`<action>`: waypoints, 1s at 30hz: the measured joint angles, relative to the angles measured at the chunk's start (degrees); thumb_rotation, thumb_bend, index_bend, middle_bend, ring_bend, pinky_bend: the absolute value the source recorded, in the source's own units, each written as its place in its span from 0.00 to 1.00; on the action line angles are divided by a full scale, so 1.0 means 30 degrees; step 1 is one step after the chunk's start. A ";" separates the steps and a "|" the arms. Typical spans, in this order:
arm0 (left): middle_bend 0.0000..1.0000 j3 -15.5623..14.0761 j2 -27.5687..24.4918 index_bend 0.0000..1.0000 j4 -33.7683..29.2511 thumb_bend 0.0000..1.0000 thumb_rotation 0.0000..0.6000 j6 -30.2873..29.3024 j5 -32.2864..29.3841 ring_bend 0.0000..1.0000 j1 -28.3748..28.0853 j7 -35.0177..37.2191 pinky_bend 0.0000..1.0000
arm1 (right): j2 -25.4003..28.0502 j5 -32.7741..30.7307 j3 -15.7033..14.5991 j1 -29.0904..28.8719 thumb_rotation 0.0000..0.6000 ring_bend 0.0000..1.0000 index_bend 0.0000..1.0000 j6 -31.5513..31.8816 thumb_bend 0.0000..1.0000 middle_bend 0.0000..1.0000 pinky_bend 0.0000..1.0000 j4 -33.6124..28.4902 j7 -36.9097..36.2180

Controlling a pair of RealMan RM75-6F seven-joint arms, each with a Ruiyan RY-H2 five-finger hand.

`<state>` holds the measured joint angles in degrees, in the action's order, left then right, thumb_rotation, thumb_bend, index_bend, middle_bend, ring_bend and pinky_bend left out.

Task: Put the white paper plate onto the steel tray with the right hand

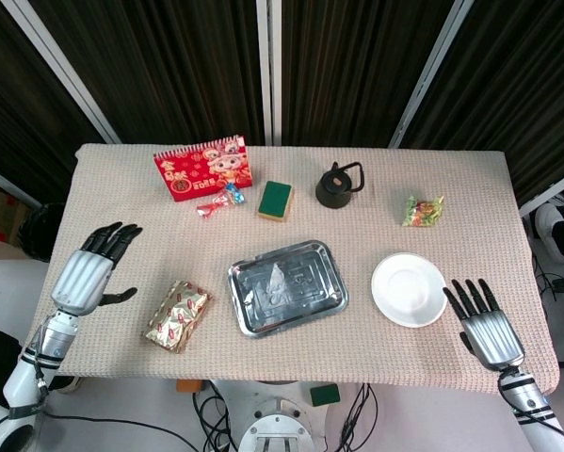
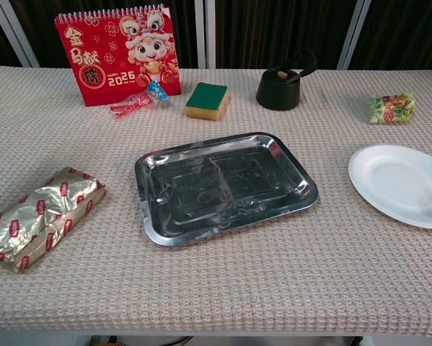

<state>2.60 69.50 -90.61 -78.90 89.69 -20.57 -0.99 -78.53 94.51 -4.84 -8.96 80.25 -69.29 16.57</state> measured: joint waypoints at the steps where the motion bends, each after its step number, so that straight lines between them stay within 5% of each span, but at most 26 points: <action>1: 0.12 0.0001 -0.0008 0.09 0.0077 0.05 1.00 -0.0021 -0.0020 0.07 0.0049 0.0126 0.15 | -0.0199 -0.0005 0.0019 0.0016 1.00 0.00 0.00 0.0002 0.29 0.00 0.00 0.0223 -0.0197; 21: 0.12 0.0159 -0.0103 0.10 0.0720 0.05 1.00 -0.0127 0.0110 0.07 0.0183 0.1173 0.15 | -0.3920 0.1073 0.0088 -0.1126 1.00 0.00 0.07 -0.0419 0.30 0.00 0.00 0.5124 -0.3327; 30: 0.12 0.0170 0.0027 0.10 0.0776 0.05 1.00 0.0165 0.0151 0.07 0.0056 0.1089 0.15 | -0.5080 0.1236 0.0300 -0.1522 1.00 0.00 0.26 0.0022 0.35 0.00 0.00 0.6594 -0.4620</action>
<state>3.11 69.58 -88.28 -78.40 90.14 -20.41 2.28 -93.77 98.22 -3.94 -13.52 80.31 -49.51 2.71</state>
